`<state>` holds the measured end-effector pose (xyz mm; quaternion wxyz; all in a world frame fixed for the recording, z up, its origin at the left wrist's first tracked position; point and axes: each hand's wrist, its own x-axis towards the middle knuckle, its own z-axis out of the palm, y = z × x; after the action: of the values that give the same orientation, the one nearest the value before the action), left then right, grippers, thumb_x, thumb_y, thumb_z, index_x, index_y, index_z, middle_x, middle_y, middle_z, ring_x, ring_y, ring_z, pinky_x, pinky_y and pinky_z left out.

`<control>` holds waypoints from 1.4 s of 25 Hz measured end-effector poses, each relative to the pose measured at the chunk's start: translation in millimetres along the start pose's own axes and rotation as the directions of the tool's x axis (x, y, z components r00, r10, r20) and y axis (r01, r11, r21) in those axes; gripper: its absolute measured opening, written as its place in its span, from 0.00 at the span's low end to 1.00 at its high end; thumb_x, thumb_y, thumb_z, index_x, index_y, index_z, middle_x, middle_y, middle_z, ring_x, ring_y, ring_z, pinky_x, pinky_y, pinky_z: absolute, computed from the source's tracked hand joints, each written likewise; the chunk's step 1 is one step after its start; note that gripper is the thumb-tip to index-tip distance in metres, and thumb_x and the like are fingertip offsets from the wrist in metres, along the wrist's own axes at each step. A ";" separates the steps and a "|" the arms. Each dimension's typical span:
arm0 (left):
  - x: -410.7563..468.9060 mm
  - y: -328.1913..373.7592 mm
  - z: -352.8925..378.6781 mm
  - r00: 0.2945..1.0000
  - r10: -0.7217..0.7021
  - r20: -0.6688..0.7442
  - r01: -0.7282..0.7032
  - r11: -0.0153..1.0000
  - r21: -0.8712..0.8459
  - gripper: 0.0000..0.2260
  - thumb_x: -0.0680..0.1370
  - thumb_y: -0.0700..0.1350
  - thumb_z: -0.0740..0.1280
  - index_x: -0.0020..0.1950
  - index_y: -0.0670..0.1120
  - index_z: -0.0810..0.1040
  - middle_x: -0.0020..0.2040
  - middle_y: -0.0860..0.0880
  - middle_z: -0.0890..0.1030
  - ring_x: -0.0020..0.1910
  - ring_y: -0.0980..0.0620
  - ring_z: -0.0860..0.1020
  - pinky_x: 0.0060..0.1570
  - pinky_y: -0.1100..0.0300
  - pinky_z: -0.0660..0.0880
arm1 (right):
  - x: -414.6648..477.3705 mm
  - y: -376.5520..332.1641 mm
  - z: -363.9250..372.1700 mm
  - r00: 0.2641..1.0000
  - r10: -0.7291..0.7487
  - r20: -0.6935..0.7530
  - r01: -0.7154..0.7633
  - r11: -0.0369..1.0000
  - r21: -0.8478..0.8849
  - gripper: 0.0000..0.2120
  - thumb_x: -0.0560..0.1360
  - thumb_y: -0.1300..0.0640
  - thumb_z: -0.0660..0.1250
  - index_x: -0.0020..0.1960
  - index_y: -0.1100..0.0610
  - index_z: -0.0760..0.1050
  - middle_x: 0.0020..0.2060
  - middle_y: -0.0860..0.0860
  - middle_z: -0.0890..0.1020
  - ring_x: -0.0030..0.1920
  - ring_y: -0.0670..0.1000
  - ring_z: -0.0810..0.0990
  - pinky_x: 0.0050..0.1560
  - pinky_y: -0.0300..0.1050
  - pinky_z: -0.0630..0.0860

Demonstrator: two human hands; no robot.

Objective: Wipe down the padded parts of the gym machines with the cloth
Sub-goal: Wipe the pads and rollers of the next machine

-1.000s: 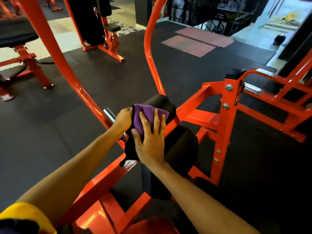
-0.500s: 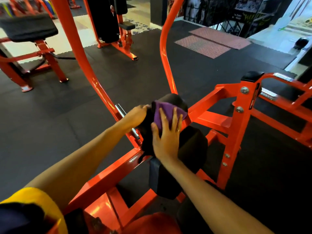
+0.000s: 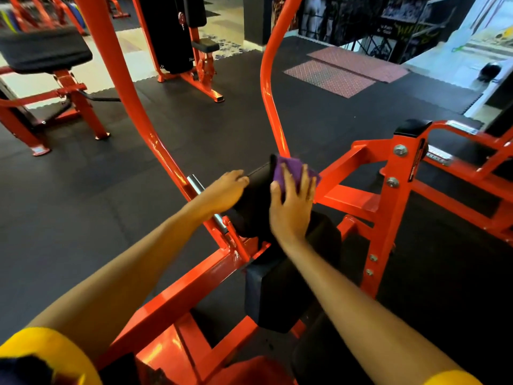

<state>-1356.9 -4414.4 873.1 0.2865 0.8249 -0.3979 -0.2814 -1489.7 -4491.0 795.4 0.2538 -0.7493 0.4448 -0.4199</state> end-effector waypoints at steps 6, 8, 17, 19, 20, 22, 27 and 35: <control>-4.2 -18.9 18.1 0.998 -0.019 -0.063 0.009 0.988 -0.157 0.17 0.85 0.52 0.54 0.66 0.49 0.77 0.65 0.46 0.79 0.65 0.46 0.77 0.68 0.48 0.72 | -45.0 -4.7 -2.6 0.929 -0.335 0.155 0.341 0.940 -0.014 0.23 0.84 0.45 0.55 0.79 0.44 0.66 0.82 0.53 0.59 0.82 0.62 0.50 0.80 0.63 0.54; -14.2 -11.7 23.9 0.995 0.021 -0.102 -0.022 1.000 -0.009 0.20 0.84 0.50 0.54 0.74 0.48 0.71 0.74 0.44 0.72 0.75 0.43 0.68 0.75 0.48 0.63 | 3.6 2.8 -3.5 0.966 -0.238 0.101 0.248 0.963 -0.101 0.24 0.83 0.44 0.54 0.76 0.48 0.72 0.80 0.56 0.64 0.80 0.65 0.56 0.79 0.62 0.55; 3.4 -11.4 17.4 0.986 -0.064 -0.156 0.028 0.974 -0.225 0.22 0.82 0.54 0.52 0.71 0.51 0.77 0.70 0.49 0.78 0.70 0.48 0.74 0.73 0.48 0.67 | -42.5 -9.5 -2.1 0.977 -0.206 0.060 0.211 0.973 -0.097 0.23 0.82 0.44 0.58 0.74 0.49 0.74 0.78 0.56 0.67 0.81 0.63 0.56 0.80 0.61 0.53; 9.2 -15.1 21.1 0.982 -0.079 -0.171 0.048 0.983 -0.177 0.27 0.78 0.57 0.50 0.69 0.53 0.79 0.68 0.48 0.80 0.68 0.45 0.76 0.71 0.45 0.69 | -48.7 -4.1 -9.8 0.937 -0.319 0.142 0.334 0.937 -0.099 0.23 0.83 0.44 0.57 0.76 0.46 0.70 0.79 0.54 0.64 0.82 0.60 0.53 0.80 0.61 0.54; 7.5 -14.1 22.2 0.982 -0.074 -0.175 0.050 0.989 -0.138 0.28 0.77 0.57 0.49 0.70 0.54 0.78 0.68 0.47 0.79 0.68 0.44 0.75 0.70 0.44 0.69 | -34.2 2.8 -10.3 0.928 -0.343 0.143 0.361 0.924 -0.124 0.23 0.84 0.44 0.56 0.76 0.46 0.70 0.79 0.54 0.65 0.82 0.61 0.54 0.80 0.62 0.56; -0.5 -10.2 25.9 0.984 -0.022 -0.179 0.014 0.999 -0.051 0.25 0.81 0.55 0.49 0.74 0.52 0.74 0.72 0.47 0.76 0.71 0.43 0.73 0.72 0.46 0.67 | 4.4 12.1 -9.6 0.969 -0.237 0.069 0.245 0.956 -0.161 0.24 0.83 0.44 0.55 0.75 0.51 0.73 0.78 0.57 0.66 0.80 0.63 0.58 0.79 0.61 0.58; -9.8 -6.7 45.3 0.915 0.210 -0.344 -0.170 0.975 0.142 0.20 0.87 0.48 0.52 0.77 0.46 0.69 0.76 0.47 0.72 0.76 0.48 0.67 0.75 0.53 0.61 | 43.4 -2.3 -5.5 0.985 0.172 0.010 -0.172 0.985 0.011 0.26 0.82 0.45 0.53 0.73 0.52 0.74 0.77 0.59 0.68 0.78 0.62 0.63 0.79 0.57 0.57; -6.2 -17.5 39.7 0.925 0.252 -0.285 -0.224 0.966 0.127 0.20 0.87 0.50 0.52 0.77 0.48 0.69 0.76 0.48 0.71 0.76 0.48 0.67 0.75 0.51 0.63 | -23.3 -2.2 -4.5 0.955 -0.289 0.067 0.296 0.940 -0.171 0.21 0.84 0.47 0.56 0.75 0.49 0.72 0.78 0.56 0.67 0.79 0.64 0.60 0.80 0.55 0.56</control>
<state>-1379.0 -4410.1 835.6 0.3370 0.8156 -0.4600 -0.0981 -1498.4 -4469.5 790.1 0.1294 -0.8352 0.3591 -0.3958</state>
